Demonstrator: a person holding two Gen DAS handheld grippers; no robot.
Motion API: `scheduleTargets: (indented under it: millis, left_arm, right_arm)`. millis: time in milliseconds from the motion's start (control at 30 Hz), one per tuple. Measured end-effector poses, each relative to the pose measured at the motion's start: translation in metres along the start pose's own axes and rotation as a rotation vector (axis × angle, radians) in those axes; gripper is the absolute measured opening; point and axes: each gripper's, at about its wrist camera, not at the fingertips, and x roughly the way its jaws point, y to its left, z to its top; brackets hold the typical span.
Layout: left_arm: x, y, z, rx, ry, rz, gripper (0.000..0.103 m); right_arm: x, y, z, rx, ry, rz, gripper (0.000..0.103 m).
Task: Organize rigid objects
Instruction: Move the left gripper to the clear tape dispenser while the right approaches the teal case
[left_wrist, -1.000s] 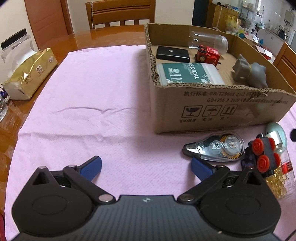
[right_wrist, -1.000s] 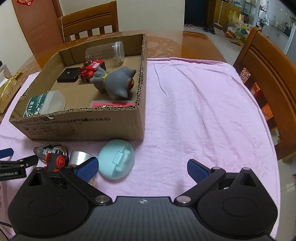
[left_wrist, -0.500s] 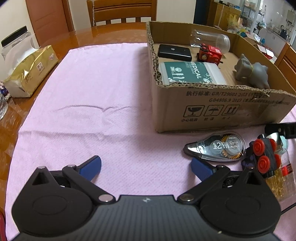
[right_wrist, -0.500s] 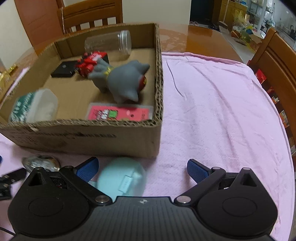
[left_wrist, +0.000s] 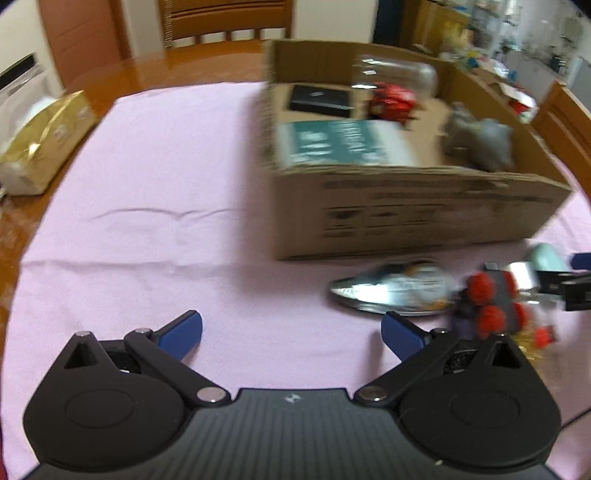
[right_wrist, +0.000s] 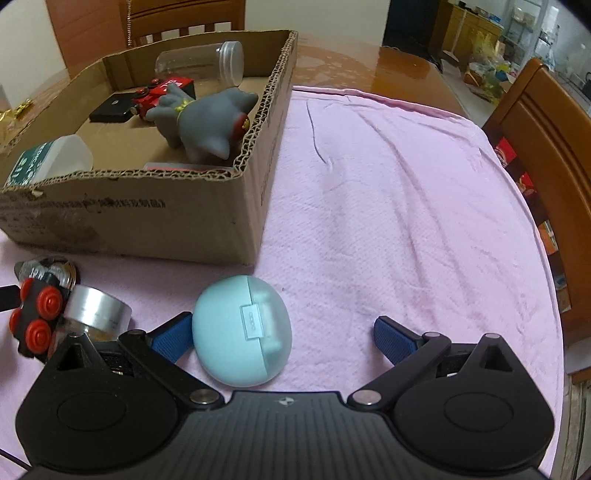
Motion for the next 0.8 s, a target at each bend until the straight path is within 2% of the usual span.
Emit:
scheduleTargets:
  millis: [167,367,467,633,800]
  left_arm:
    - [-0.002,-0.023,0.004,0.028,-0.010,-0.085,0.102]
    - [0.008,-0.040,0.013,0.029,-0.020,-0.115,0.102]
    - [0.016,-0.046,0.016,0.026,-0.024,-0.086,0.102]
    - [0.020,-0.053,0.010,0.088,-0.049,0.010,0.102]
    - [0.012,-0.034,0.001,0.045,-0.046,0.033,0.103]
  right_arm:
    - [-0.003,-0.006,-0.004,-0.028,-0.001,0.014,0.103]
    - [-0.004,-0.010,-0.006,-0.038,-0.002,0.018,0.103]
    - [-0.005,-0.011,-0.008,-0.045,-0.007,0.021,0.103]
    - [-0.006,-0.010,-0.010,-0.044,-0.018,0.020,0.103]
    - [-0.006,-0.011,-0.013,-0.045,-0.029,0.021,0.103]
